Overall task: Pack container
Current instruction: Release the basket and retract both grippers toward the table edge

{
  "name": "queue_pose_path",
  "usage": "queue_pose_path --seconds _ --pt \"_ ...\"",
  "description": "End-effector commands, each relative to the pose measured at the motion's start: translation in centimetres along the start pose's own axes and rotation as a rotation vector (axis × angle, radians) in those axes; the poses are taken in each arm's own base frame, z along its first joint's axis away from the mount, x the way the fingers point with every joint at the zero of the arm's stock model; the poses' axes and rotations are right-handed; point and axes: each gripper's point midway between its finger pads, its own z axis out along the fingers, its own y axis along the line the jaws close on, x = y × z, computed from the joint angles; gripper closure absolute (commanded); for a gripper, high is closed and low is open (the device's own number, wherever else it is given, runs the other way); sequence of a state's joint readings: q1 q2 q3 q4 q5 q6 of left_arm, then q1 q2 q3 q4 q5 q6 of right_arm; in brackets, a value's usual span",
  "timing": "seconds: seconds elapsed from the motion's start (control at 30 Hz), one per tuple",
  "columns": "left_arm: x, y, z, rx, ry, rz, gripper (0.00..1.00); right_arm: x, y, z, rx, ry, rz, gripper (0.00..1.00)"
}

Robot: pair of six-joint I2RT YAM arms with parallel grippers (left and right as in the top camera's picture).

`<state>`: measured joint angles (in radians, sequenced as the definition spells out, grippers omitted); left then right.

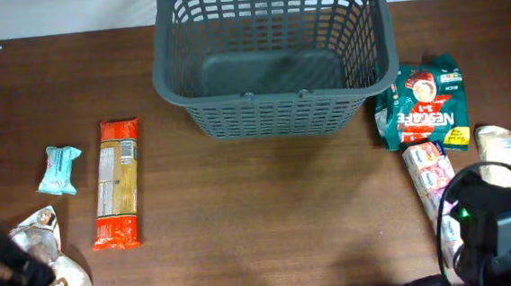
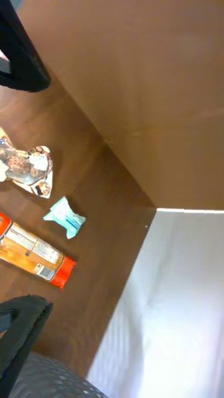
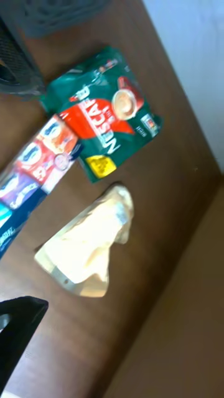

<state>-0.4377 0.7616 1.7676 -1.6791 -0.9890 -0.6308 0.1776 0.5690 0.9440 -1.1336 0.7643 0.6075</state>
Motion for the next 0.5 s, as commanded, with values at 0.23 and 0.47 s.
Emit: queue_pose_path --seconds 0.23,0.47 --pt "11.9 3.1 3.1 -0.099 0.082 -0.069 0.00 -2.7 3.8 5.3 -0.011 0.021 -0.128 0.01" --pt "13.8 2.9 4.0 -0.124 0.107 -0.050 0.00 -1.7 5.8 14.6 -0.336 0.262 0.095 0.01"
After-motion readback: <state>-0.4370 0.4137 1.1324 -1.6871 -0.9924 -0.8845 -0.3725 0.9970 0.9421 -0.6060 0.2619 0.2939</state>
